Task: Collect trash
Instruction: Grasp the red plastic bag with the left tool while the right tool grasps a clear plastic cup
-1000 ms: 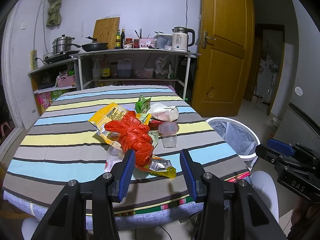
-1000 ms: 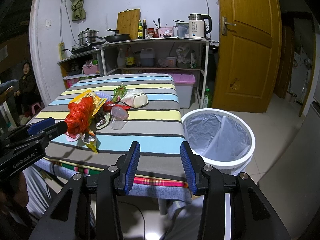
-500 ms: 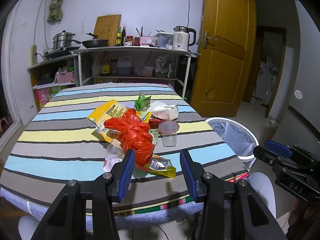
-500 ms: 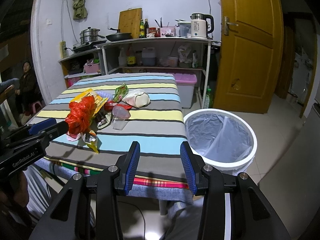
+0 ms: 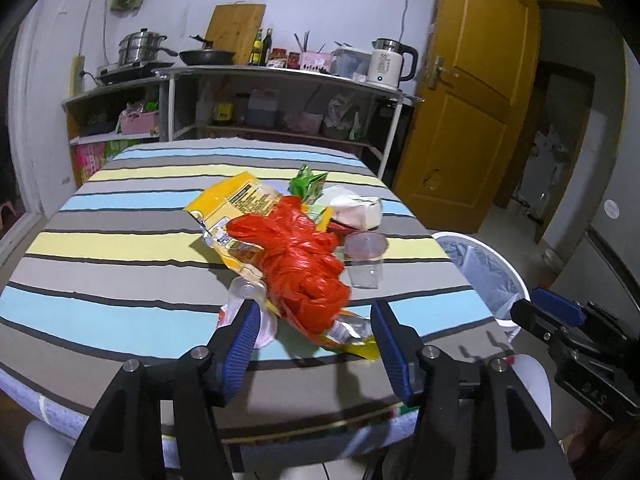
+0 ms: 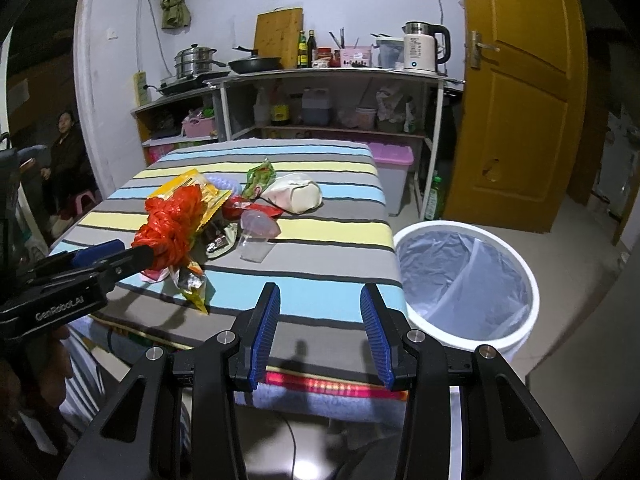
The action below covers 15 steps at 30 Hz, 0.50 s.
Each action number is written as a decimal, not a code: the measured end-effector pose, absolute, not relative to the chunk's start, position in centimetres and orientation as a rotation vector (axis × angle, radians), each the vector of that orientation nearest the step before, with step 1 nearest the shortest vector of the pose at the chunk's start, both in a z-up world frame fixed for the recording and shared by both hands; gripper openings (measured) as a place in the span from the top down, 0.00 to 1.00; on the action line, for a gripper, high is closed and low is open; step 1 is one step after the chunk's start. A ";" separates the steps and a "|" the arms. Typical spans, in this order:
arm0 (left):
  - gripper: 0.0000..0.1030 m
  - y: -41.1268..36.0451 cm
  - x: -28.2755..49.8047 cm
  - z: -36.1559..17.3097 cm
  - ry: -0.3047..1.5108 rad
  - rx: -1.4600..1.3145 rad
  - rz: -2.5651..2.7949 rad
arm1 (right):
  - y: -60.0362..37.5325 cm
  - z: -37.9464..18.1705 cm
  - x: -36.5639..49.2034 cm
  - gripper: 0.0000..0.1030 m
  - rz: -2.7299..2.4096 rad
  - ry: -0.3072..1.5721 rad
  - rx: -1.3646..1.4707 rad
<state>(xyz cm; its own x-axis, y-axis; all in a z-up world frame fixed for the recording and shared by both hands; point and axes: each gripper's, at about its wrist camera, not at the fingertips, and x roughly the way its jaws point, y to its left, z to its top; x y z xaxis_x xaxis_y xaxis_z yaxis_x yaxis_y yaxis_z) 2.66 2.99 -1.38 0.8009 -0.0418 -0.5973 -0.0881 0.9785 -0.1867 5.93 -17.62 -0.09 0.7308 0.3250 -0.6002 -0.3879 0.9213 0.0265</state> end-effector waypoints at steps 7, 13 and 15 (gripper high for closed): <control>0.44 3.8 5.2 -2.1 0.667 -0.244 0.023 | -16.6 -0.7 7.3 0.58 0.407 0.658 -0.112; 0.44 3.8 6.9 -2.6 0.676 -0.225 0.037 | -15.7 -1.2 8.8 0.58 0.426 0.675 -0.111; 0.51 4.2 7.0 -2.6 0.675 -0.230 0.039 | -15.2 -1.4 9.4 0.58 0.440 0.683 -0.113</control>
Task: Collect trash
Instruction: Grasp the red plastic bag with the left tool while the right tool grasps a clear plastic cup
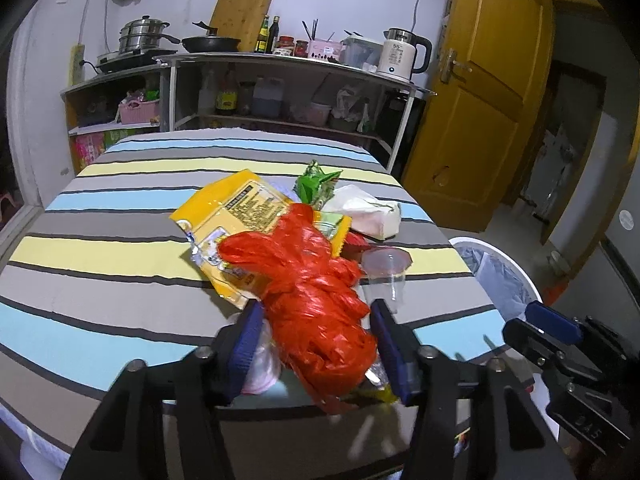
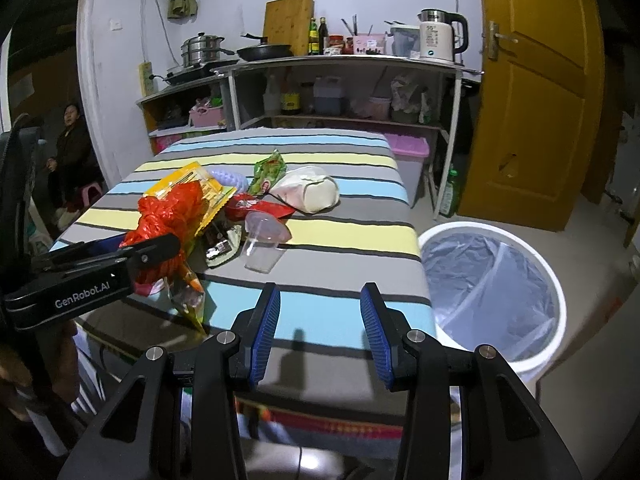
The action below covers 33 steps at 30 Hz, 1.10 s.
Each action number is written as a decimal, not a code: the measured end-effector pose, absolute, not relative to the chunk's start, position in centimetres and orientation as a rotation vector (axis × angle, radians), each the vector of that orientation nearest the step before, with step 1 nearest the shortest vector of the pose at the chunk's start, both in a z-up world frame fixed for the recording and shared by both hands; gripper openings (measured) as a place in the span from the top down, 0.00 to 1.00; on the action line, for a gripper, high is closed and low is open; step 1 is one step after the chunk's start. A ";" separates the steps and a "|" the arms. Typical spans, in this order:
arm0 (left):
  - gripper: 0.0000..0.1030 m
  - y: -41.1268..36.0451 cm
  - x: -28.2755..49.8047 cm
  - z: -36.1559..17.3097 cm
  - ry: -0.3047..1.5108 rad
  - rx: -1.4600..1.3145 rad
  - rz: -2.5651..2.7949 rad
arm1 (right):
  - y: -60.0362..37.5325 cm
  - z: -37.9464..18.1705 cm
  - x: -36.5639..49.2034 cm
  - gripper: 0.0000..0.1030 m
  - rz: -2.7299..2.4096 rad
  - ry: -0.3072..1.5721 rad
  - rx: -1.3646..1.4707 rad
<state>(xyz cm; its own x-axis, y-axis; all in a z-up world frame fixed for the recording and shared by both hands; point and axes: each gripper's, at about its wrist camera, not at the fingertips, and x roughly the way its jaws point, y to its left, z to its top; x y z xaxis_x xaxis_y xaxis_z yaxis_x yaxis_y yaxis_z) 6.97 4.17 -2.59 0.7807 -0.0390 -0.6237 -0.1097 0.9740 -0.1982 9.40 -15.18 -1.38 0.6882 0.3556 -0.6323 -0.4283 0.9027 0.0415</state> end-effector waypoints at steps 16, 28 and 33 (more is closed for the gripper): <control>0.56 7.2 5.5 -1.4 0.600 -0.292 -0.015 | -9.7 -3.3 14.8 0.58 0.562 0.776 -0.065; 0.56 8.2 5.6 -1.5 0.587 -0.304 -0.026 | -8.1 -4.9 17.6 0.67 0.539 0.845 -0.030; 0.56 7.7 5.8 -1.2 0.583 -0.290 -0.034 | -8.7 -4.7 17.4 0.68 0.537 0.839 -0.025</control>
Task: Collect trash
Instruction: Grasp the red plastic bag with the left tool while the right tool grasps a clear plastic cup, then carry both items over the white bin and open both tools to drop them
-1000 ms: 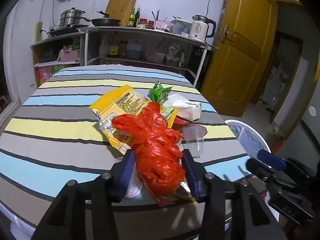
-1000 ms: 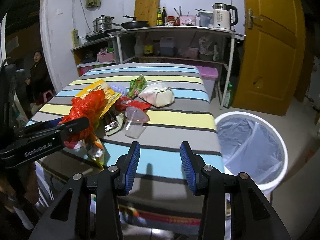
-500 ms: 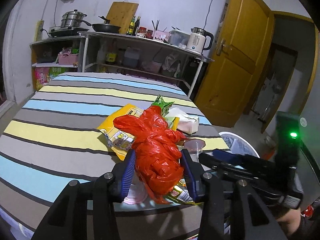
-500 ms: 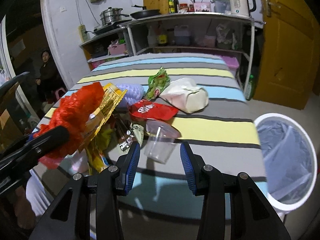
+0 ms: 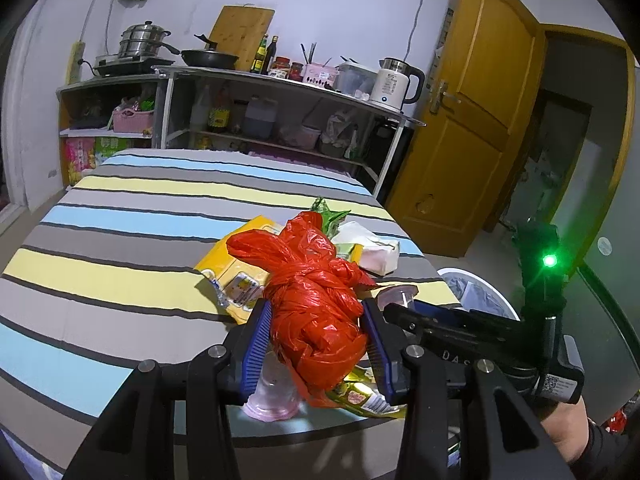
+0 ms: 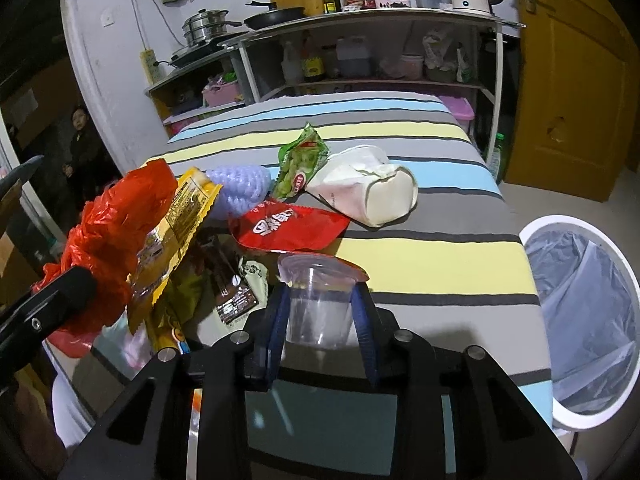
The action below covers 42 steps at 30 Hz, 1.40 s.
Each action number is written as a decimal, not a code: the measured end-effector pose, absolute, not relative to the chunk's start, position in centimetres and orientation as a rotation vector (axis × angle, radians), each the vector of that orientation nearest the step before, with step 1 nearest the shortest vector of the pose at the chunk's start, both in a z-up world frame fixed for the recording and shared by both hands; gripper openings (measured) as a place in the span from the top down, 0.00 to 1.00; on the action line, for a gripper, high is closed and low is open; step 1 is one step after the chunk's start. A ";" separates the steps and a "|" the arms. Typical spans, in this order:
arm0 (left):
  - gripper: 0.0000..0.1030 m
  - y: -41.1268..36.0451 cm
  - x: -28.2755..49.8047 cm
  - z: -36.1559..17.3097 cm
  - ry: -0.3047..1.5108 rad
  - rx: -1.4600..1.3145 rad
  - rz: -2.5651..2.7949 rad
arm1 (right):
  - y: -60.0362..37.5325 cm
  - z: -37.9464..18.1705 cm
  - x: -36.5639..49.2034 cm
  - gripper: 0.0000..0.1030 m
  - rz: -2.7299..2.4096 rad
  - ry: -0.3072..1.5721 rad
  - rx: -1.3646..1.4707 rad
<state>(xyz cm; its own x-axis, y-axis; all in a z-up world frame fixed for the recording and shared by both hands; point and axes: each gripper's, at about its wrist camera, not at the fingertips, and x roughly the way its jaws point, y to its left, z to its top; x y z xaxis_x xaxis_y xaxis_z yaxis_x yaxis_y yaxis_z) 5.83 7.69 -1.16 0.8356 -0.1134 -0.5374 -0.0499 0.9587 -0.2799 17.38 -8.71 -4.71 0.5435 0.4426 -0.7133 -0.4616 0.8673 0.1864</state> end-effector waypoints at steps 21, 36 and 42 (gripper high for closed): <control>0.56 -0.8 8.9 1.0 0.596 -0.161 -0.204 | -19.5 -1.2 15.4 0.68 0.378 0.745 0.072; 0.56 -10.6 14.5 0.3 0.634 -0.074 -0.387 | -28.4 -2.5 16.4 0.68 0.202 0.760 0.147; 0.56 -13.3 16.4 -0.6 0.667 -0.062 -0.432 | -30.6 -3.7 17.6 0.67 0.172 0.787 0.174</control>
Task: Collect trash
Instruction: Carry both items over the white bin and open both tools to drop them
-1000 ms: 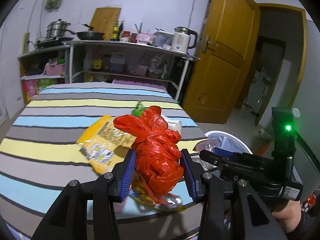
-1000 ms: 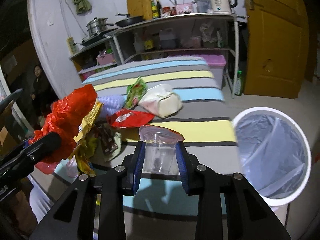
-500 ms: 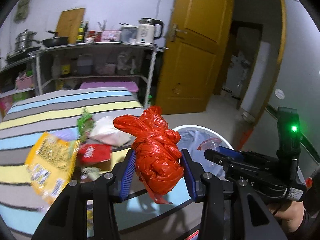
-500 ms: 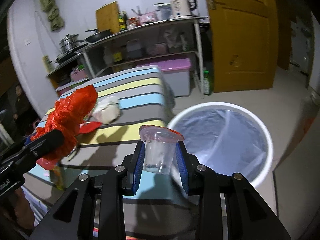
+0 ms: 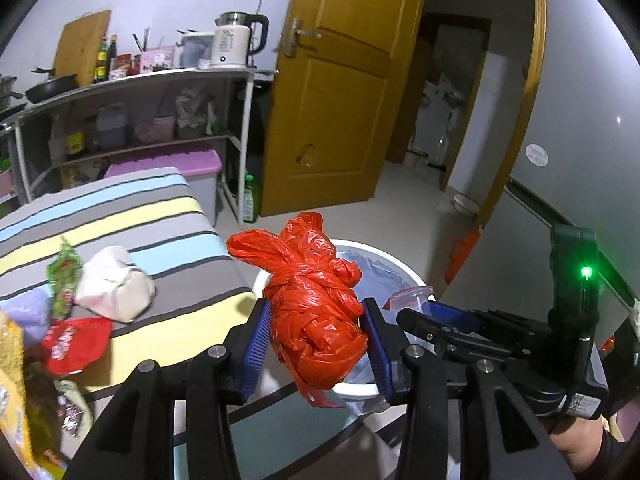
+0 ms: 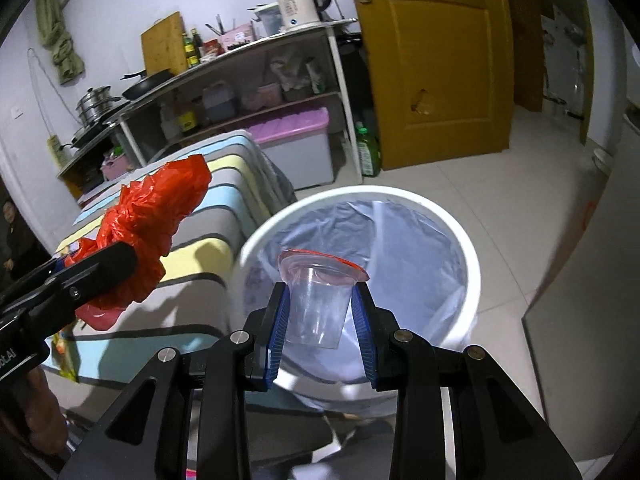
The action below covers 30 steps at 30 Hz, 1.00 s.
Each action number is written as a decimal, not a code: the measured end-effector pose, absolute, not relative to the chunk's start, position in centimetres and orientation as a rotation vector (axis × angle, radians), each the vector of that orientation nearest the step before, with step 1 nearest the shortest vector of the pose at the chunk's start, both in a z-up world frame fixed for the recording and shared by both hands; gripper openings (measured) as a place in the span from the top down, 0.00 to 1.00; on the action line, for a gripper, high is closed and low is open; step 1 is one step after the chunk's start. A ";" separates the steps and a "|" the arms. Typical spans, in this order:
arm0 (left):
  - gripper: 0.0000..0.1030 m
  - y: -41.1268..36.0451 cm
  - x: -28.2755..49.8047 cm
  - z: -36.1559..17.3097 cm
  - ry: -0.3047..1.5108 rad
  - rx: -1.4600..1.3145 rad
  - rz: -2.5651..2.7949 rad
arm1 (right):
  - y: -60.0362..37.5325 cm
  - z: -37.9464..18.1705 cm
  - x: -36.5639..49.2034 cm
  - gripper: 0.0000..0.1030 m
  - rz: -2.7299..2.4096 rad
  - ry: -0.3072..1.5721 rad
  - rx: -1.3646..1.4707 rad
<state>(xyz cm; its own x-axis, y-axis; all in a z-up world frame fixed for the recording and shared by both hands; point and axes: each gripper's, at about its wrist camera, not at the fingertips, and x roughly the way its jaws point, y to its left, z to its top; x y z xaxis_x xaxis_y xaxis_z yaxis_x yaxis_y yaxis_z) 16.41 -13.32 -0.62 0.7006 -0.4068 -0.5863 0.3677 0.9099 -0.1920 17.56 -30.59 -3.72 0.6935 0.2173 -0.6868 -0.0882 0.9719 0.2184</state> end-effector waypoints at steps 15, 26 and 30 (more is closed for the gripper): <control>0.56 -15.7 20.2 -3.5 0.753 -0.079 -0.492 | -32.8 -6.6 19.5 0.63 0.137 0.857 0.196; 0.56 -14.5 19.7 -2.8 0.729 -0.104 -0.468 | -32.8 -6.2 18.7 0.60 0.131 0.839 0.185; 0.56 -13.5 18.3 -1.6 0.690 -0.109 -0.439 | -32.4 -5.1 18.0 0.60 0.138 0.810 0.176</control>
<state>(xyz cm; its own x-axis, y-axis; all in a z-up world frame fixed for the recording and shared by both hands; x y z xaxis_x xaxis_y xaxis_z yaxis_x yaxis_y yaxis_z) 18.33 -13.47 -1.62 0.6842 -0.4268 -0.5914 0.3556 0.9032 -0.2404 18.01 -32.38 -5.08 0.6818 0.1895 -0.7065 -0.0553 0.9764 0.2086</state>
